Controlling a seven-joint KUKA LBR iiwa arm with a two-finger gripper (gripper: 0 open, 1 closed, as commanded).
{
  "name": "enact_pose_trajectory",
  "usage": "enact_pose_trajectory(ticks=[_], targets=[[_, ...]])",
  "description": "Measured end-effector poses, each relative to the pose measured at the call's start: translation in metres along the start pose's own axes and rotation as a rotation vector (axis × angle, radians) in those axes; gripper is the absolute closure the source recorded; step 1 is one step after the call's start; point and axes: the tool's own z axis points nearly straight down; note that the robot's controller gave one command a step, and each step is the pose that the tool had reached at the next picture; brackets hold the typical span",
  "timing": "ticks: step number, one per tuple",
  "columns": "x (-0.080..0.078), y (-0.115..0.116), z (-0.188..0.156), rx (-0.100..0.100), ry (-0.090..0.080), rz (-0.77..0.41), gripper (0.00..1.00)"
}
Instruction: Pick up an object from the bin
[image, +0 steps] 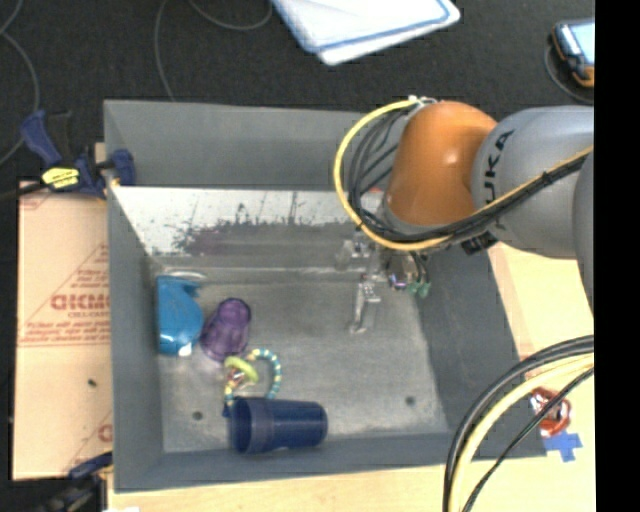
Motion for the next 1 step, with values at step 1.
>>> enact_pose_trajectory(ticks=[1], targets=[[0.0000,0.0000,0.0000,0.000,0.000,0.000,0.00]])
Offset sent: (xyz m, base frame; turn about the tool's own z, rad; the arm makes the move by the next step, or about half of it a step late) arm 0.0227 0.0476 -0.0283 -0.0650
